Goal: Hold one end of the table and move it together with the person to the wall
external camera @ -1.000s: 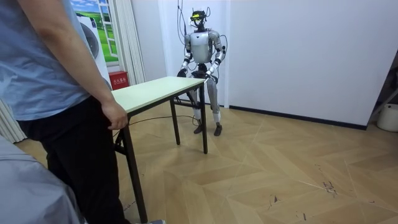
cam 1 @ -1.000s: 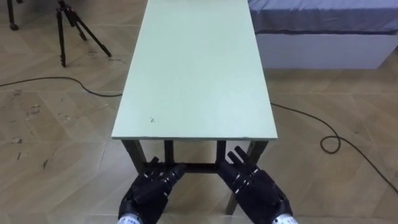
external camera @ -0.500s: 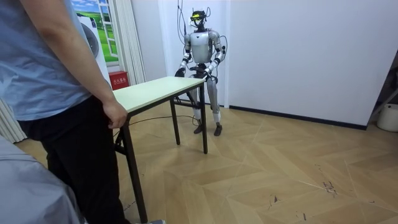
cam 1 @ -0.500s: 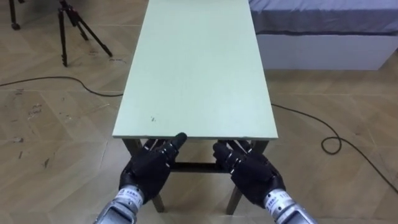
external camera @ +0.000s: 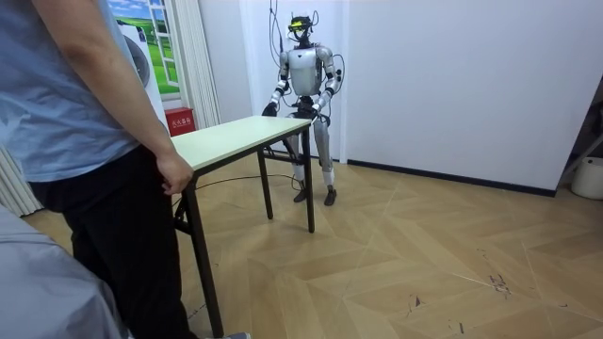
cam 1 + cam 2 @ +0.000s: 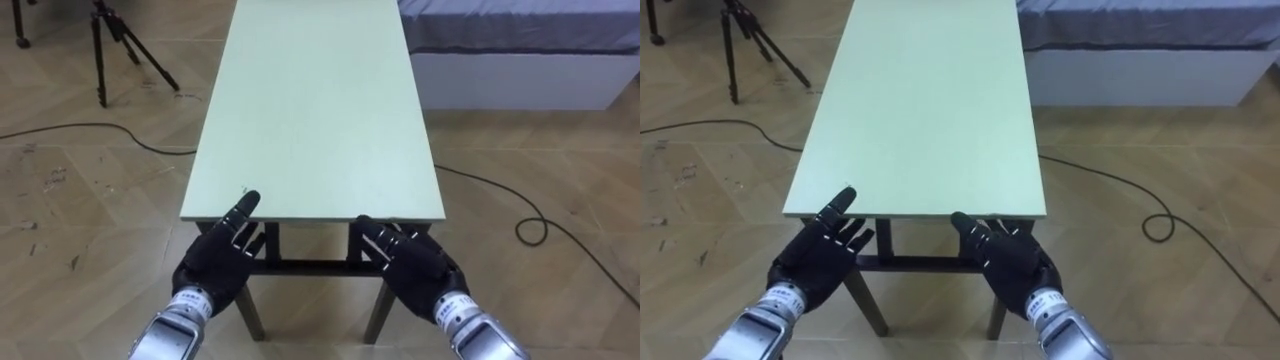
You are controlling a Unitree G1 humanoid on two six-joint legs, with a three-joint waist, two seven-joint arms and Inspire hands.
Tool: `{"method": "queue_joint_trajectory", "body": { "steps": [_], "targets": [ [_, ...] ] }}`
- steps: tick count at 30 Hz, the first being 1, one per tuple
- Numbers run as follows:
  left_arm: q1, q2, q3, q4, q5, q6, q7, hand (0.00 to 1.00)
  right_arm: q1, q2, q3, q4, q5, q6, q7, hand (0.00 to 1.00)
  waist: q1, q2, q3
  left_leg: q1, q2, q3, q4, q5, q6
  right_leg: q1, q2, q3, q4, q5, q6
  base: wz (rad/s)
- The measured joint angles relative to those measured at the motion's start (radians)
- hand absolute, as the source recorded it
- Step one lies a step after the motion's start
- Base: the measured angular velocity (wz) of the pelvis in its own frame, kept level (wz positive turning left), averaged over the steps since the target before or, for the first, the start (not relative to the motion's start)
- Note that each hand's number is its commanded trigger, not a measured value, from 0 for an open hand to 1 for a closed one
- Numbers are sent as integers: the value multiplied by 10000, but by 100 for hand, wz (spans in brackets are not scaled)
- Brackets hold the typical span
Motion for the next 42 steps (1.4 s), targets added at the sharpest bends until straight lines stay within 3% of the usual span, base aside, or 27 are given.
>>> {"method": "queue_joint_trajectory", "body": {
  "steps": [11,17,22,27,42],
  "targets": [
    [-8,-16,180,64,-832,457,698,0,-64,38,-37,-74,1926,99,-668,0,92,77,-42,58,10,-4,-11,0,0,39,6,-71,32,12,-12,0],
    [-8,-51,203,65,-1127,457,983,0,-97,58,-78,-70,2948,87,-862,0,153,161,-15,143,13,-5,-8,0,0,38,-4,44,145,15,-19,-3],
    [-9,-82,240,65,-1204,453,1015,0,-49,410,-369,-68,3547,61,-863,0,86,220,-4,130,4,-32,-2,0,0,26,-1,76,149,15,-20,1],
    [-9,-319,393,66,-1207,425,1177,0,-50,471,-397,-69,3967,45,-862,0,25,320,-18,104,-3,-136,11,1,1,16,0,71,152,15,-19,0],
    [-24,-432,461,55,-1218,351,1198,0,-26,692,-422,-67,4113,-135,-854,0,2,337,-23,0,-11,-220,153,1,1,-20,2,80,153,18,-26,0]
  ]
}}
